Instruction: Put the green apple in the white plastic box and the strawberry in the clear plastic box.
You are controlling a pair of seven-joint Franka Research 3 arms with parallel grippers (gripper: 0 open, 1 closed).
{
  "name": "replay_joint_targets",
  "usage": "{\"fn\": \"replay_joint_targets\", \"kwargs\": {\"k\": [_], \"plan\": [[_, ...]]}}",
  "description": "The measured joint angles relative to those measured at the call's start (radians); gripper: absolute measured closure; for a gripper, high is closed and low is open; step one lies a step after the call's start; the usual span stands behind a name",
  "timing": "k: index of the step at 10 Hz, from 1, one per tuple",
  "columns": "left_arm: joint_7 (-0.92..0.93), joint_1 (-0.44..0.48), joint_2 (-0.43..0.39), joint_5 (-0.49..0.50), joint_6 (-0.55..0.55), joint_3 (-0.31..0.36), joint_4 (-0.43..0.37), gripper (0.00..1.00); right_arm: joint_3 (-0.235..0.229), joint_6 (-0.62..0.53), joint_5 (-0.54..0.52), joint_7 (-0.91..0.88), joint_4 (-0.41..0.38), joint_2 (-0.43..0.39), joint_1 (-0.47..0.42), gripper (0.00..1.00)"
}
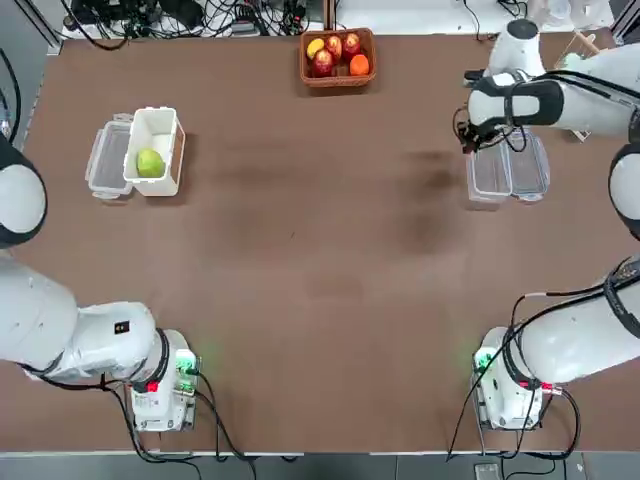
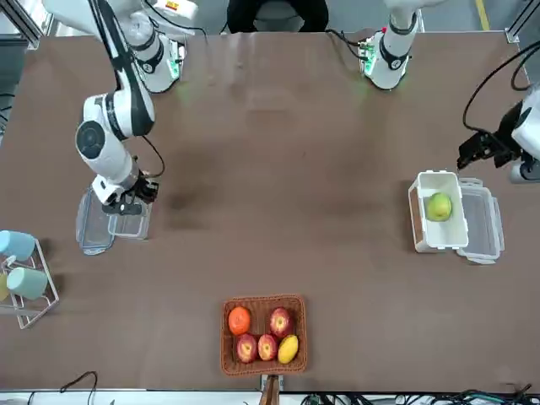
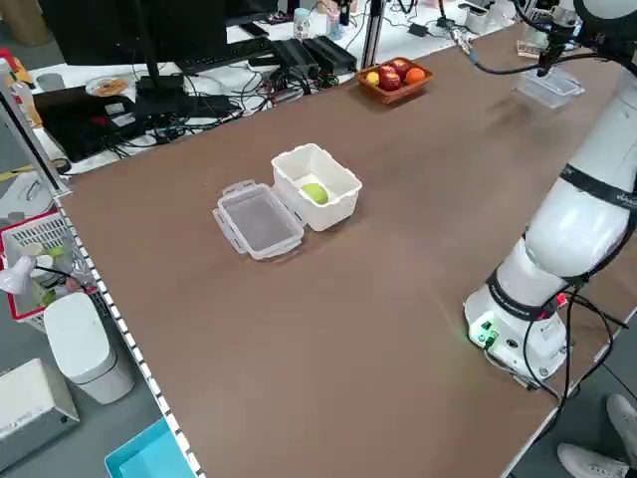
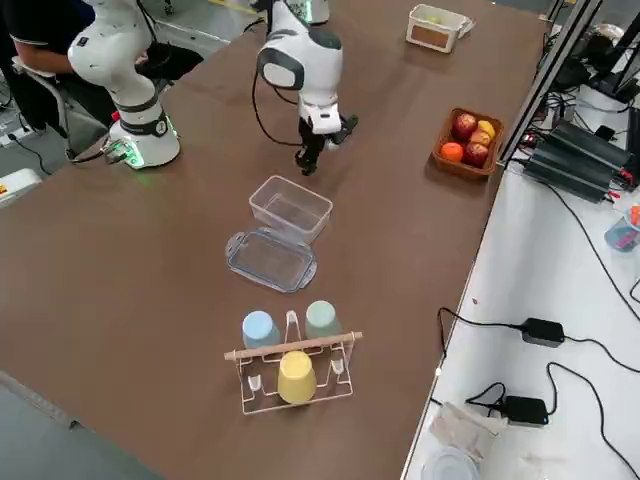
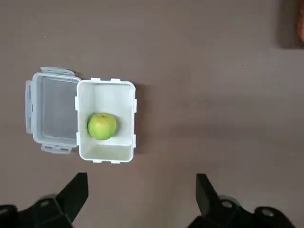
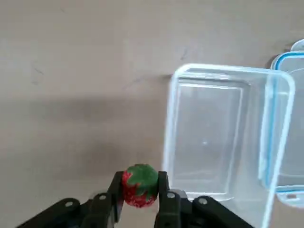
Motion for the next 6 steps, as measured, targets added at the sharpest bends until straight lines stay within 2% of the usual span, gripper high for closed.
{"fn": "replay_joint_targets", "kwargs": {"k": [4, 6], "plan": [[0.0, -0.014, -0.001, 0.0, -0.022, 0.001, 0.035, 0.0, -0.001, 0.053, 0.0, -0.145, -0.037, 0.0, -0.083, 0.67], [0.002, -0.013, -0.001, 0.0, -0.023, 0.003, 0.039, 0.0, -0.001, 0.125, 0.0, -0.188, -0.053, 0.002, -0.112, 0.67]]}}
